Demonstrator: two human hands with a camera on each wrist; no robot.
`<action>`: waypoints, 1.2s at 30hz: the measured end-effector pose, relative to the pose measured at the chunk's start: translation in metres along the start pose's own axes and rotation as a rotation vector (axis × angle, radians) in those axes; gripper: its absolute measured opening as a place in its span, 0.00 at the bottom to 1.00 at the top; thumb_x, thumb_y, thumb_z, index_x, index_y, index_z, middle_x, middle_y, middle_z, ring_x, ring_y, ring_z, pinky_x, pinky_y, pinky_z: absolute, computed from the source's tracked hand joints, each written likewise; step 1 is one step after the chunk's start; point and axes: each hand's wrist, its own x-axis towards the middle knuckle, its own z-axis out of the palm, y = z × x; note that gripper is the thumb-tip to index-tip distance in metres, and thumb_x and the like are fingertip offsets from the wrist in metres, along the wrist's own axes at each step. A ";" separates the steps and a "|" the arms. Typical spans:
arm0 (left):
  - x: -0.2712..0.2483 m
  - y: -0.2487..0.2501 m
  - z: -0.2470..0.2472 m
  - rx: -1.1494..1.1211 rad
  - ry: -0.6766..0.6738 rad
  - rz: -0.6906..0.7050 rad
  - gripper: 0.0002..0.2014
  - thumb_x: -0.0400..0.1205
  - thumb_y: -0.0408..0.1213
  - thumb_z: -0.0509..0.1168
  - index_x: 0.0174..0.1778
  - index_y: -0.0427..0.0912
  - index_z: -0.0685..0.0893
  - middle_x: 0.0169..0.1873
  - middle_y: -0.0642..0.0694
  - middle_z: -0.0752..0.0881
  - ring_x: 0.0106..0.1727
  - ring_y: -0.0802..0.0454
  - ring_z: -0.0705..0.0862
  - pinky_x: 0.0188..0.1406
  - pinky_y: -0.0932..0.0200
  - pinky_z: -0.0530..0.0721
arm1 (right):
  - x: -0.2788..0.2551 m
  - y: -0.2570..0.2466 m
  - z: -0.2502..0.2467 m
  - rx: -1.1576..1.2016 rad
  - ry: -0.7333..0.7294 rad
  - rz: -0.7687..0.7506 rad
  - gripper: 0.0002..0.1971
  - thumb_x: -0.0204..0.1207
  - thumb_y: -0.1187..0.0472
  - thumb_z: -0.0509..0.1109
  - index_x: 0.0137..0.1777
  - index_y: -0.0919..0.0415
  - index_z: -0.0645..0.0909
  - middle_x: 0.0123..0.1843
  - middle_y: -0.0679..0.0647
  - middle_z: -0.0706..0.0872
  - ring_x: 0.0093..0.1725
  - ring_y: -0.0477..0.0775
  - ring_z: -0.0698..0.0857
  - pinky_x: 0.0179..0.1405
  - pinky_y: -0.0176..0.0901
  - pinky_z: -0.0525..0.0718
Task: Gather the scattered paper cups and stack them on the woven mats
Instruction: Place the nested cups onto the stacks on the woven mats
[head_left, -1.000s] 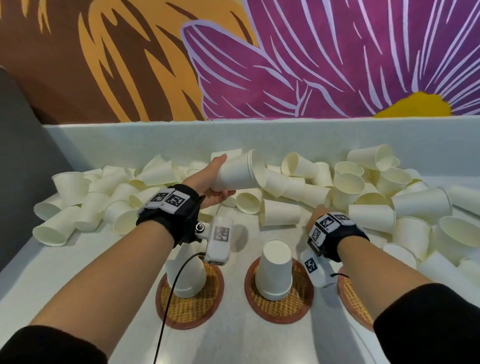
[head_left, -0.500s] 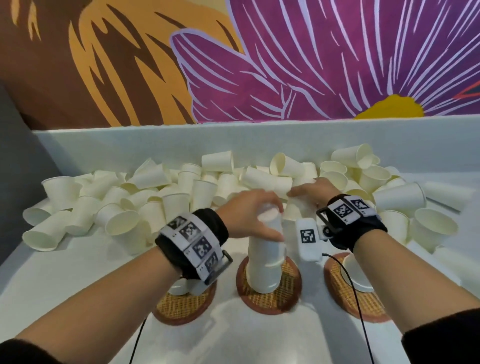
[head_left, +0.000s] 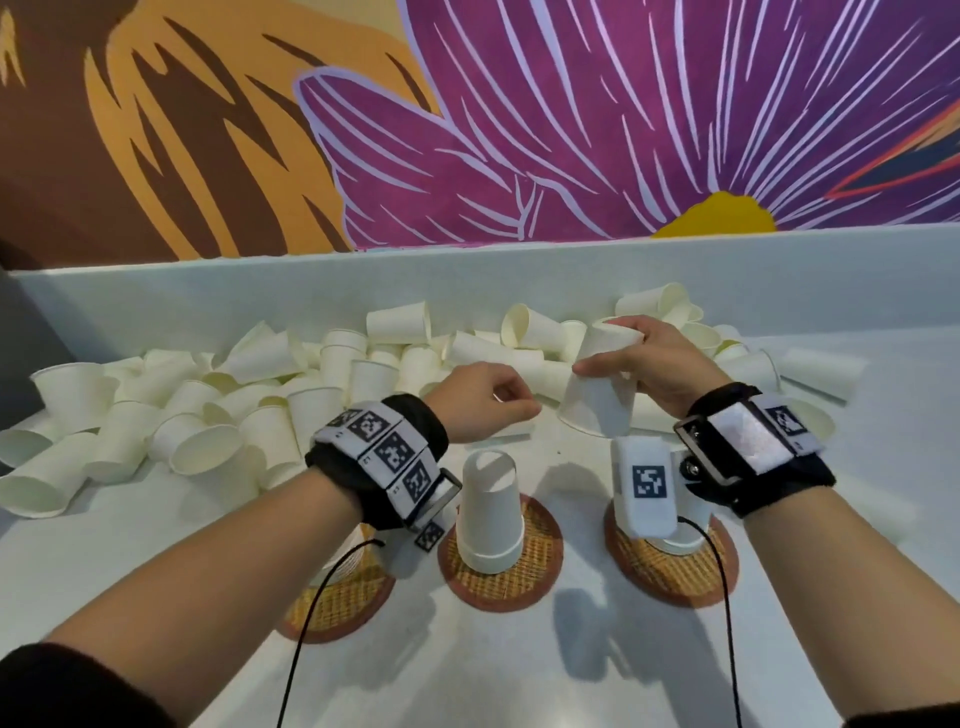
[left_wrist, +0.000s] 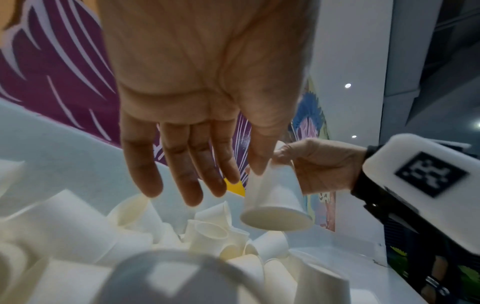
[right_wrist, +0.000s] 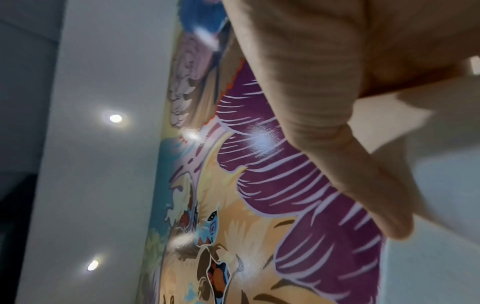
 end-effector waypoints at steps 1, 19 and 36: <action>0.005 0.004 0.001 0.011 0.005 0.008 0.12 0.79 0.44 0.68 0.53 0.41 0.87 0.45 0.51 0.84 0.46 0.57 0.79 0.39 0.74 0.74 | -0.006 -0.002 -0.007 -0.035 0.019 -0.031 0.36 0.51 0.62 0.85 0.61 0.59 0.77 0.53 0.54 0.84 0.52 0.55 0.83 0.51 0.48 0.84; 0.067 -0.011 -0.005 0.115 -0.011 -0.270 0.09 0.79 0.41 0.69 0.49 0.40 0.87 0.35 0.49 0.86 0.35 0.54 0.83 0.31 0.65 0.75 | -0.041 0.022 -0.077 -0.507 0.028 0.032 0.31 0.57 0.69 0.82 0.60 0.55 0.75 0.54 0.52 0.81 0.54 0.58 0.80 0.45 0.45 0.79; 0.090 -0.061 0.022 0.224 -0.172 -0.448 0.13 0.78 0.43 0.70 0.53 0.40 0.82 0.45 0.45 0.81 0.46 0.48 0.78 0.36 0.60 0.76 | -0.001 0.046 -0.050 -0.649 -0.073 0.208 0.36 0.61 0.46 0.81 0.68 0.56 0.74 0.66 0.54 0.80 0.57 0.51 0.78 0.59 0.45 0.77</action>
